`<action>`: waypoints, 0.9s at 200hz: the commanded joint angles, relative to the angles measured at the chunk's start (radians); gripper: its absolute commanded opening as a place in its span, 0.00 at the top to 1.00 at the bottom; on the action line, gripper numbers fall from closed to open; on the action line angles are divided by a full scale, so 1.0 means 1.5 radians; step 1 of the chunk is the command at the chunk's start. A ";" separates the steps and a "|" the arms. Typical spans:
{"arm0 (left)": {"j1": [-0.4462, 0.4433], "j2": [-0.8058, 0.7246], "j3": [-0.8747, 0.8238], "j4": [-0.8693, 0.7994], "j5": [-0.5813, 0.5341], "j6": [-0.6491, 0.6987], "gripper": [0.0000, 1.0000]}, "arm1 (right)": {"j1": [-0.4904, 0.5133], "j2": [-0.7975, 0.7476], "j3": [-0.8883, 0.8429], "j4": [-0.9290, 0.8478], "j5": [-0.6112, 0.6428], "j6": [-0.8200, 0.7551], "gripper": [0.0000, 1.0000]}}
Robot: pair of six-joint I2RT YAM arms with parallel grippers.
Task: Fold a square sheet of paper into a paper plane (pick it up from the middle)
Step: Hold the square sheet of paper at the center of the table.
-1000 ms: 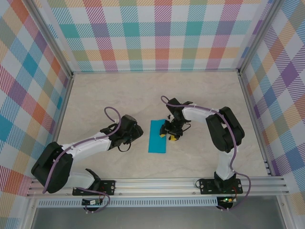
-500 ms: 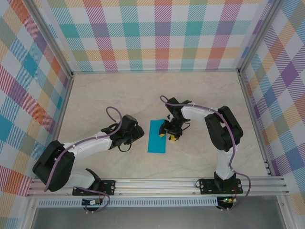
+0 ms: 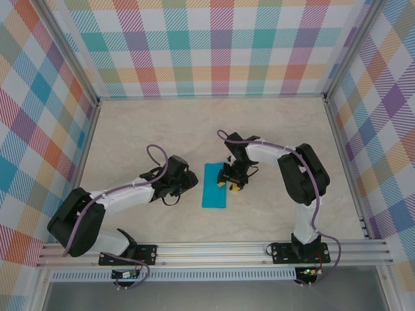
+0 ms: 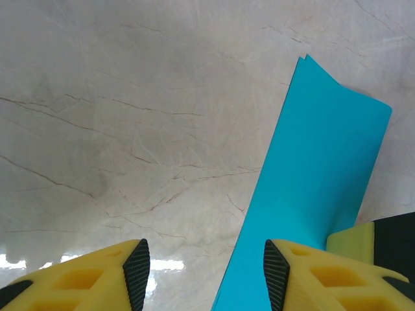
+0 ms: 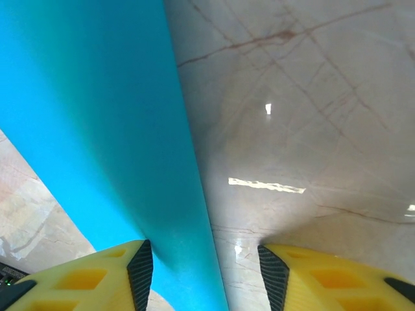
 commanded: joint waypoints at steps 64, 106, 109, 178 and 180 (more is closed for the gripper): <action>-0.009 0.010 0.022 0.003 0.008 0.011 0.48 | -0.010 0.033 -0.035 -0.026 0.095 0.008 0.49; -0.009 0.009 0.023 0.002 0.009 0.009 0.48 | -0.010 0.031 -0.047 -0.006 0.081 0.045 0.50; -0.009 0.009 0.023 0.001 0.009 0.009 0.48 | -0.010 0.030 -0.047 -0.006 0.081 0.046 0.50; -0.009 0.012 0.023 0.006 0.011 0.009 0.48 | -0.010 0.035 -0.034 -0.017 0.093 0.041 0.49; -0.009 0.013 0.023 0.006 0.012 0.009 0.48 | -0.010 0.035 -0.034 -0.017 0.092 0.042 0.49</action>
